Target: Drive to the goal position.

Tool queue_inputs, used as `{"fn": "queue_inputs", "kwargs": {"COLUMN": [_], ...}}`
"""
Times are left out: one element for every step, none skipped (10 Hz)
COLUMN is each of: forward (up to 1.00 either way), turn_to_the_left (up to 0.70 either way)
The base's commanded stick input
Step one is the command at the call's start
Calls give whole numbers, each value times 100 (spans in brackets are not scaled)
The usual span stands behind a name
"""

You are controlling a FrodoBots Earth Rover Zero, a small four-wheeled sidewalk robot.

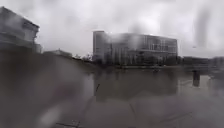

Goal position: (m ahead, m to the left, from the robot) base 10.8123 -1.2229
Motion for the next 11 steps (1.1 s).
{"fn": "queue_inputs", "kwargs": {"forward": [70,70,70,70,70,70,70,70,70,70,70], "turn_to_the_left": [0,0,0,0,0,0,0,0,0,0,0]}}
